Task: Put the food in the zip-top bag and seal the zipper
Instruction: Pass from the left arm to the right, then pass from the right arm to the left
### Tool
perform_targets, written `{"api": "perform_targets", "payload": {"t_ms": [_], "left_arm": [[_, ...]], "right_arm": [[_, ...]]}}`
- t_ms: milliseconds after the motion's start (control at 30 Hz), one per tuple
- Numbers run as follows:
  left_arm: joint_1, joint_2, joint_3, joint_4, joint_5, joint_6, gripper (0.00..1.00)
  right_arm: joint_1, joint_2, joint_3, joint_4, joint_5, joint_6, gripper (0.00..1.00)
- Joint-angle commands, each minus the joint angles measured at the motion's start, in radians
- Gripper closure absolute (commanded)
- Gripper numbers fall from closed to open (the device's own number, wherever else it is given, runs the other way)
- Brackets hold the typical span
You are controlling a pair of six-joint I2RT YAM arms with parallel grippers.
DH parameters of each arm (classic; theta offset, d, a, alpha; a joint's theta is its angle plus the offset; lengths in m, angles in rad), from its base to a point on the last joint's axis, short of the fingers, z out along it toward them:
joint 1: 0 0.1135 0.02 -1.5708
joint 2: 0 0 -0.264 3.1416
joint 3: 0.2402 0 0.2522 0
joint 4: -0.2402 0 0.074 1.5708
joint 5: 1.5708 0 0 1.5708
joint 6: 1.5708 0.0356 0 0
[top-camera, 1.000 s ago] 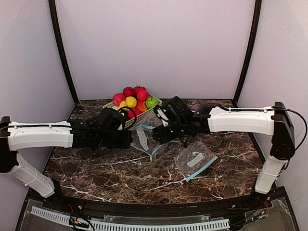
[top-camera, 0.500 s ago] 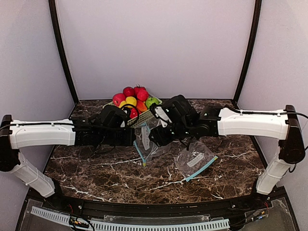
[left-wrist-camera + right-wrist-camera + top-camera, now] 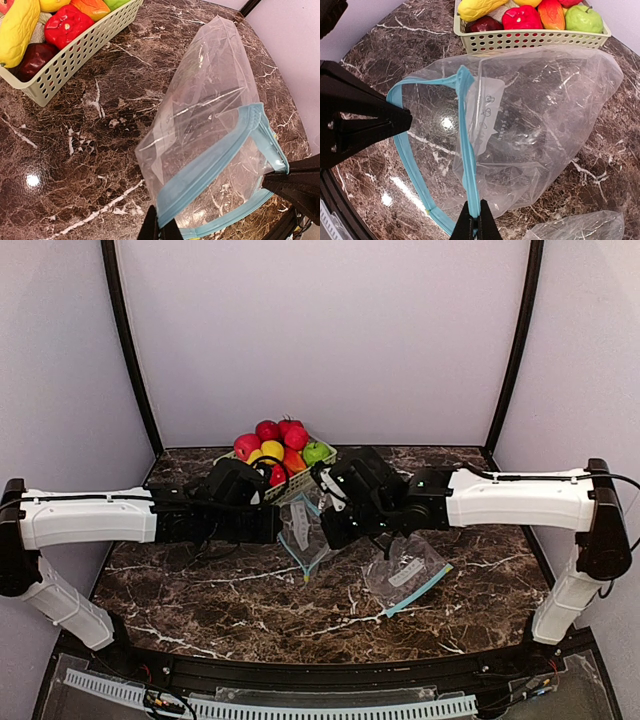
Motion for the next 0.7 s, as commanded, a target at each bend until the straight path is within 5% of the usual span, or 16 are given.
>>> {"api": "perform_targets", "payload": {"t_ms": [0,67,200,333,433,667], "left_arm": [[0.003,-0.019,-0.024,0.016,0.011,0.01,0.99],[0.002,-0.038,-0.048,0.031,0.023,0.043,0.93],[0.002,-0.131,-0.086,0.054,0.069,0.157,0.41],[0.002,-0.214,-0.056,-0.011,0.113,0.303,0.12],[0.003,-0.237,0.012,-0.082,0.125,0.385,0.02],[0.007,-0.17,0.136,-0.214,0.195,0.548,0.01]], "right_arm": [[0.007,0.006,0.024,-0.008,0.02,-0.006,1.0],[0.003,0.005,0.034,-0.017,-0.004,-0.032,1.0],[-0.02,0.011,0.053,-0.042,-0.11,-0.087,1.0],[-0.038,0.016,0.063,-0.066,-0.219,-0.148,1.0],[-0.047,0.026,0.081,-0.095,-0.308,-0.186,1.0],[-0.05,0.04,0.108,-0.123,-0.38,-0.213,1.0]]}}
